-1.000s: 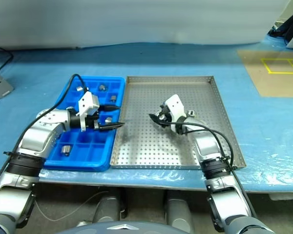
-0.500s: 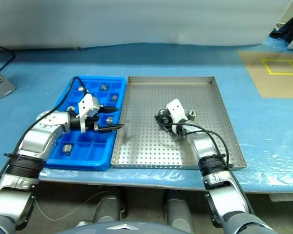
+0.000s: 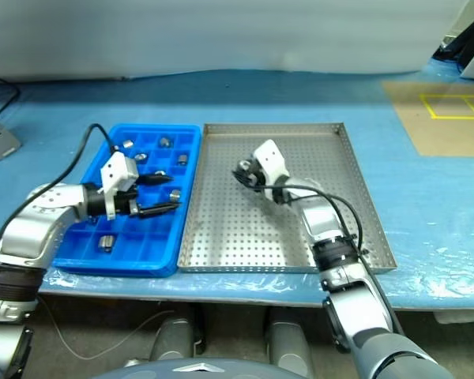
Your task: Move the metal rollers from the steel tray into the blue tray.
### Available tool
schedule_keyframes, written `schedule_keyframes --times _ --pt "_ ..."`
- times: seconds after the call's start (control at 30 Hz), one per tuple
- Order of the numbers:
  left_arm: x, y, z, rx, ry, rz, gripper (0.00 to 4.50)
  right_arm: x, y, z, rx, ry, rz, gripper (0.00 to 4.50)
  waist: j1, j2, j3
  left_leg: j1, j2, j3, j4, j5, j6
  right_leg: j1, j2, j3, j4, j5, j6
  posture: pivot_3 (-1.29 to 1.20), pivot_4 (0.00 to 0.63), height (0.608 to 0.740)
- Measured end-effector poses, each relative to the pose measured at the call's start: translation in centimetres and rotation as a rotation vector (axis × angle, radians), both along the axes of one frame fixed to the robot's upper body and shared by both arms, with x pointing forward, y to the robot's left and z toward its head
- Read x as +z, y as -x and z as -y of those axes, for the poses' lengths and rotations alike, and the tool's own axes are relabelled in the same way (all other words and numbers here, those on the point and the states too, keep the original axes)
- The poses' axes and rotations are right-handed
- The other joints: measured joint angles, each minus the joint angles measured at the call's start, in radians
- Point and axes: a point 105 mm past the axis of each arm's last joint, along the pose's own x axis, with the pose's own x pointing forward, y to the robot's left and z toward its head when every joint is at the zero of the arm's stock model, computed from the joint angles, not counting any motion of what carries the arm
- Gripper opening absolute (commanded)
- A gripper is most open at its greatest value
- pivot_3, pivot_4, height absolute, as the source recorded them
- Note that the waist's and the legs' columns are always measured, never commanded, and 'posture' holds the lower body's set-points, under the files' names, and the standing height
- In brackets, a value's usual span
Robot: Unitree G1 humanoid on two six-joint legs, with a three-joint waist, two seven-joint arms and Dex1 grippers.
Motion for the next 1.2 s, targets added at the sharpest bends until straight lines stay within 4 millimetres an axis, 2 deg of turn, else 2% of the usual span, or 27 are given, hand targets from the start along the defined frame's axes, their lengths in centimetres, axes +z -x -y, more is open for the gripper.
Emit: schedule_keyframes --times 0.1,0.2,0.3,0.4,0.63,0.77,0.93,1.03,1.13,1.2 --pt "0.9 0.1 -1.7 0.059 -0.001 0.027 3.72 1.7 1.6 -3.4 0.165 -0.009 0.021 1.81 0.011 0.0 0.0 0.0 0.0 0.0 -0.002 0.0 0.0 0.0 0.0 -0.001 -0.001 0.0 -0.001 0.04 0.15 0.74" --pt "1.0 1.3 -3.4 0.095 -0.012 0.021 3.72 0.5 2.9 -6.1 0.283 0.012 -0.027 1.81 0.027 0.0 0.0 -0.001 0.0 0.0 -0.004 0.0 0.0 0.0 0.0 -0.001 -0.004 -0.001 -0.001 0.12 0.15 0.74" --pt "0.6 3.0 -4.7 0.117 -0.02 -0.007 3.72 -0.6 3.3 -7.4 0.353 0.067 -0.048 1.81 0.042 -0.001 0.0 -0.002 0.0 0.0 -0.005 0.0 0.0 -0.001 -0.001 -0.003 -0.005 -0.001 -0.001 0.17 0.15 0.74" --pt "0.5 4.8 -5.8 0.167 -0.025 -0.03 3.72 -0.5 3.8 -8.4 0.432 0.093 -0.047 1.81 0.066 -0.001 0.001 -0.002 0.001 0.0 -0.006 0.0 -0.001 -0.001 -0.001 -0.003 -0.005 -0.001 -0.001 0.23 0.15 0.74" --pt "0.4 6.5 -6.3 0.278 -0.018 -0.013 3.72 -0.8 5.0 -11.9 0.545 0.105 -0.047 1.81 0.108 -0.001 0.001 -0.001 0.005 -0.001 -0.008 0.0 -0.001 -0.001 -0.001 -0.003 -0.004 -0.001 -0.001 0.32 0.15 0.74" --pt "-0.2 7.4 -5.8 0.319 0.003 -0.013 3.72 -1.2 4.5 -13.8 0.524 0.144 -0.019 1.81 0.114 -0.001 0.001 -0.002 0.006 -0.001 -0.009 0.0 -0.002 -0.003 -0.001 -0.003 -0.004 -0.002 -0.001 0.34 0.15 0.74" --pt "0.0 7.4 -5.5 0.334 0.009 0.005 3.72 -1.8 3.5 -13.7 0.487 0.179 -0.035 1.81 0.135 -0.001 0.001 -0.002 0.006 -0.001 -0.009 0.0 -0.002 -0.003 -0.001 -0.003 -0.004 -0.002 -0.001 0.34 0.15 0.74" --pt "0.1 7.2 -5.6 0.337 0.009 0.009 3.72 -2.1 4.1 -13.7 0.534 0.19 -0.041 1.81 0.136 -0.001 0.001 -0.002 0.006 -0.001 -0.009 0.0 -0.002 -0.003 0.0 -0.003 -0.004 -0.002 -0.001 0.32 0.15 0.74" --pt "0.8 6.4 -6.2 0.346 0.005 0.027 3.72 -3.6 5.3 -13.6 0.59 0.211 -0.079 1.81 0.135 -0.001 0.001 -0.002 0.006 -0.001 -0.009 0.001 -0.002 -0.004 0.0 -0.003 -0.003 -0.002 -0.001 0.29 0.15 0.74" --pt "1.2 6.1 -6.2 0.339 0.004 0.04 3.72 -3.7 5.4 -13.6 0.591 0.218 -0.08 1.81 0.134 -0.001 0.001 -0.002 0.006 -0.001 -0.009 0.001 -0.003 -0.004 0.0 -0.002 -0.002 -0.002 -0.001 0.28 0.15 0.74"
